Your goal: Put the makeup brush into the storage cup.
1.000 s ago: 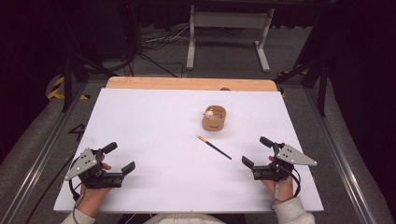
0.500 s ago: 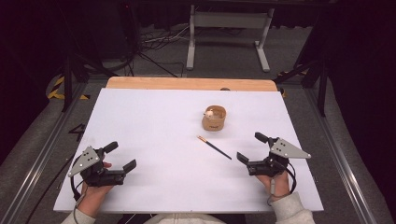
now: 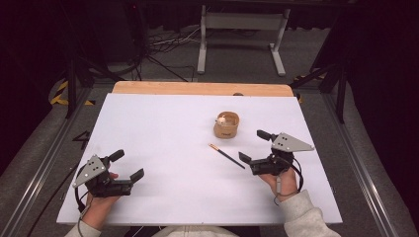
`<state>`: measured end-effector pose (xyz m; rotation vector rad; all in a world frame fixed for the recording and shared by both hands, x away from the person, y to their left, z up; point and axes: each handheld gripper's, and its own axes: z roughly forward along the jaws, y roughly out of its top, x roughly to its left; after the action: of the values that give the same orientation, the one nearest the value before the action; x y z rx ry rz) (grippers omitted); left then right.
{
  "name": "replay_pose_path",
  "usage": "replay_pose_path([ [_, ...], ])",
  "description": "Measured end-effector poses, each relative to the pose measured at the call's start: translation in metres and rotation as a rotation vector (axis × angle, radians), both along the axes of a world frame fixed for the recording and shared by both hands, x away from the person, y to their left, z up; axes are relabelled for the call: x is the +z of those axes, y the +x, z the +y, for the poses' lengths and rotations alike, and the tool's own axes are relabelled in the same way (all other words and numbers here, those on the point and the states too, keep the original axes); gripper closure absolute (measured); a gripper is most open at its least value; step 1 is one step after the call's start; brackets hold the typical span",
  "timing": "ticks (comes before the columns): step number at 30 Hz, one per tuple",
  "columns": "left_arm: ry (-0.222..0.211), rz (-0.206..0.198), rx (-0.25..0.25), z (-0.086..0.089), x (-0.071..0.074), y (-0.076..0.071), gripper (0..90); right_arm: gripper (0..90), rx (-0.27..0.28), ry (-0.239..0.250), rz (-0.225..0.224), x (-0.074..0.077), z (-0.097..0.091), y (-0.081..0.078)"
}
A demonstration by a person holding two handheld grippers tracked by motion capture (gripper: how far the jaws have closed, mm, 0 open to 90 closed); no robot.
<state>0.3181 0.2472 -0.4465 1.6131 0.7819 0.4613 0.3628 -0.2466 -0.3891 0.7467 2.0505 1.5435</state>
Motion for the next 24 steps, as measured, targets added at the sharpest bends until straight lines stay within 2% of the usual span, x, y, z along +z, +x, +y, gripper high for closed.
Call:
replay_pose_path([
  [17, 0.005, -0.003, -0.012, -0.001, 0.000, 0.000, 0.0, 3.4, 0.045, -0.051, 0.040, 0.017, 0.020, 0.019],
  [18, 0.006, -0.001, -0.013, -0.001, 0.000, 0.000, 0.0, 3.6, 0.046, -0.055, 0.047, 0.018, 0.021, 0.020],
  [21, 0.007, 0.000, -0.014, -0.001, 0.000, 0.000, 0.0, 3.8, 0.065, -0.059, 0.105, 0.021, 0.022, 0.027],
  [22, 0.008, 0.002, -0.016, -0.001, 0.000, 0.000, 0.0, 3.8, 0.065, -0.059, 0.105, 0.021, 0.022, 0.027],
  [24, 0.013, 0.000, -0.018, -0.001, 0.000, 0.000, 0.0, 5.2, 0.074, -0.100, 0.132, 0.025, 0.025, 0.030],
])
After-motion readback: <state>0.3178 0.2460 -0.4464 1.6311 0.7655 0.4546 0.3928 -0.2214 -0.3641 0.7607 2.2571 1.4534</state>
